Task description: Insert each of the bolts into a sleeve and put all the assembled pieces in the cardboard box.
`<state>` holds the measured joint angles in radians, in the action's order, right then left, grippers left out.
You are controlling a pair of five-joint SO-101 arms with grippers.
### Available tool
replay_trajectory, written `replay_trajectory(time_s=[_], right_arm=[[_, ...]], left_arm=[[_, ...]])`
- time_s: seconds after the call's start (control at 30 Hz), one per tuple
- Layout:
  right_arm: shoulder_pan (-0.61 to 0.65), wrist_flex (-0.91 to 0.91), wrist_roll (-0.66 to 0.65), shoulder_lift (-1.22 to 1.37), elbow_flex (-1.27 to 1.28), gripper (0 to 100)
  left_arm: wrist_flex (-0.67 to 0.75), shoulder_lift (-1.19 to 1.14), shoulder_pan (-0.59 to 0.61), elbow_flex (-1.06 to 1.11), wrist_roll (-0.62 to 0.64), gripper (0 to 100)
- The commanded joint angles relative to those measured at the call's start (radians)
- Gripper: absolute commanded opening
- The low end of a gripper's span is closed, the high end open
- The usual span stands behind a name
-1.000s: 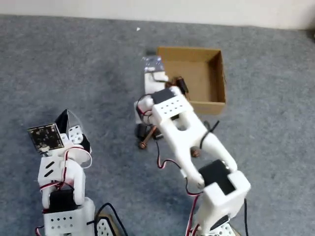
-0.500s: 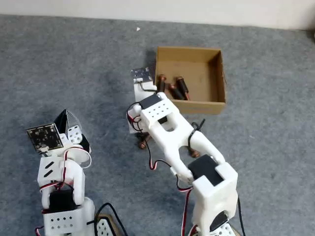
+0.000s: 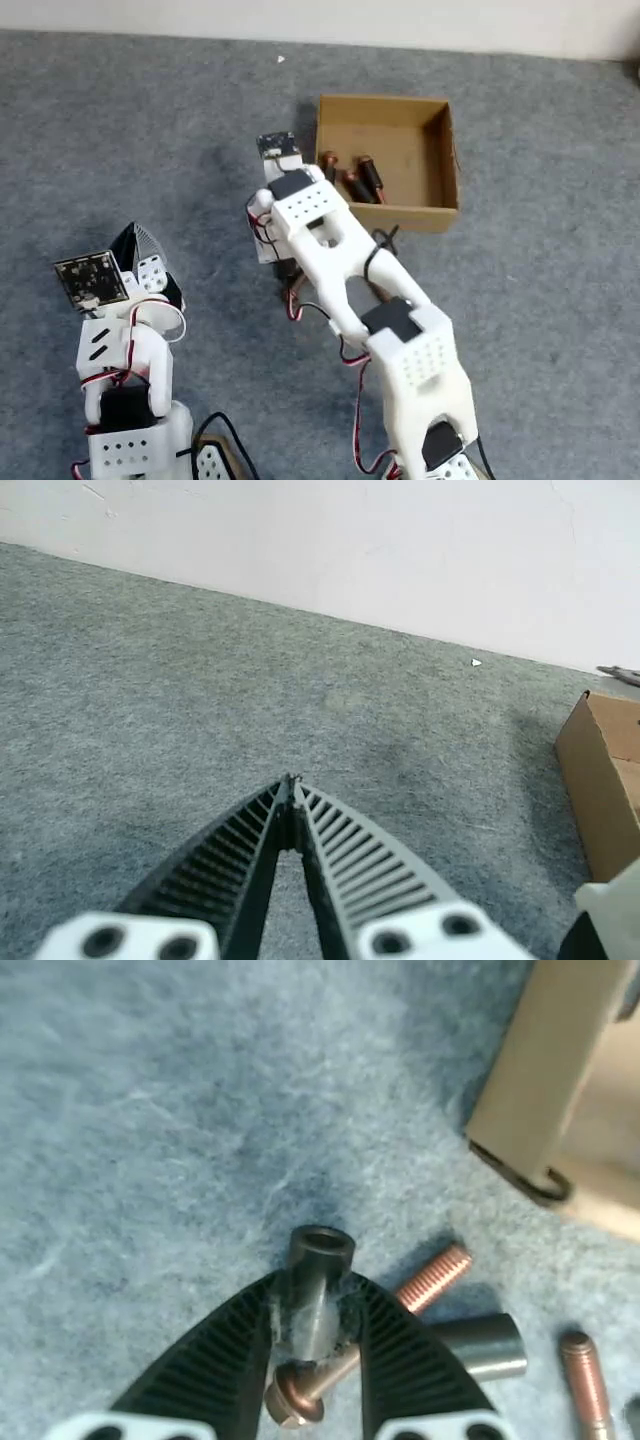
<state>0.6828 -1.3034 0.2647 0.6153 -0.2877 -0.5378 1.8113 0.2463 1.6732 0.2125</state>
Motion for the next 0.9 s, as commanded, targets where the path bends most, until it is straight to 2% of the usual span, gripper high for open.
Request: replay_trajectory(time_s=[0.0, 0.1, 0.27, 0.43, 0.5, 0.6, 0.87], right_arm=[[0.03, -0.101, 0.005, 0.093, -0.093, 5.6], [0.031, -0.165, 0.003, 0.162, -0.18, 6.0], [0.03, -0.305, 0.003, 0.243, -0.357, 14.5], [0.03, -0.351, 0.002, 0.291, -0.455, 14.4], [0.031, -0.351, -0.009, 0.303, -0.464, 10.9], [0.036, -0.351, -0.091, 0.303, -0.47, 0.0], [0.031, -0.46, -0.118, 0.239, -0.573, 0.5]], left_arm=[[0.009, 0.012, 0.01, 0.022, -0.012, 1], [0.009, 0.012, 0.01, 0.022, -0.012, 1], [0.009, 0.012, 0.01, 0.022, -0.012, 1], [0.009, 0.012, 0.01, 0.022, -0.012, 1], [0.009, 0.012, 0.01, 0.022, -0.012, 1], [0.009, 0.012, 0.01, 0.022, -0.012, 1], [0.006, 0.012, 0.01, 0.022, -0.012, 1]])
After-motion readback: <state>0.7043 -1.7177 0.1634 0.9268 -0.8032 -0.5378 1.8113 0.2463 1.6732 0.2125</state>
